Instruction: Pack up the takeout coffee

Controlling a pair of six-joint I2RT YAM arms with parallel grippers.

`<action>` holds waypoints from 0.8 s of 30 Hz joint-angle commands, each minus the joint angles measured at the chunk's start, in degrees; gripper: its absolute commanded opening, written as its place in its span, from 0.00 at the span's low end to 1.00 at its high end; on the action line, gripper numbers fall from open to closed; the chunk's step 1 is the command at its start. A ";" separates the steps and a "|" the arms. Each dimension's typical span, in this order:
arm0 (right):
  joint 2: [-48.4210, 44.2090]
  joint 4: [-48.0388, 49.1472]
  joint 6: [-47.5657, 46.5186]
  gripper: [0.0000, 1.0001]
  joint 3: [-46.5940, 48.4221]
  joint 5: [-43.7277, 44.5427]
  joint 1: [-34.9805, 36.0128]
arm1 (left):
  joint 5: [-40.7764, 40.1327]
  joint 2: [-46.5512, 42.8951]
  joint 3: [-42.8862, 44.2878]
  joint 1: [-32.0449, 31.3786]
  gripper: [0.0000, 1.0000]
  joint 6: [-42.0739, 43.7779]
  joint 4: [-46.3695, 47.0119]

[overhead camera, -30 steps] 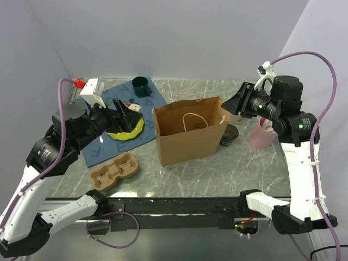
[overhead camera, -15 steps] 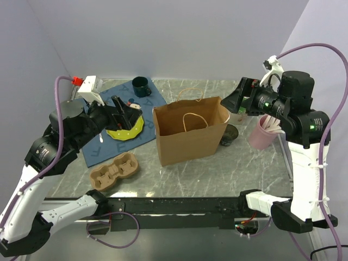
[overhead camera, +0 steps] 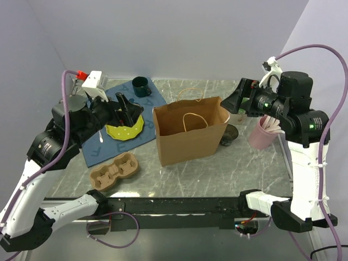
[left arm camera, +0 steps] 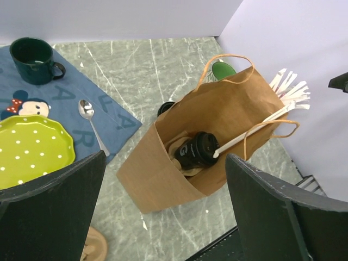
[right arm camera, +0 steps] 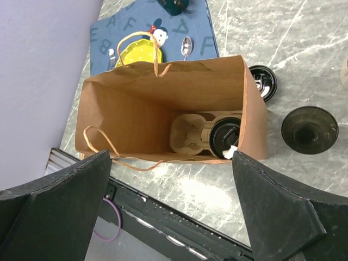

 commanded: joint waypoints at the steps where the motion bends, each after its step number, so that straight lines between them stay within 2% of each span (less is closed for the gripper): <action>1: -0.54 1.07 1.44 1.00 -0.43 -0.25 0.34 | -0.08 0.56 2.63 -0.14 0.97 2.38 0.80; 6: -0.71 2.56 2.32 1.00 -1.93 -2.53 0.34 | -0.08 0.83 2.63 -0.14 0.97 3.26 0.71; 24: -0.54 0.81 3.55 1.00 -2.99 -0.60 0.34 | -0.08 3.03 3.60 -0.14 0.97 6.69 0.80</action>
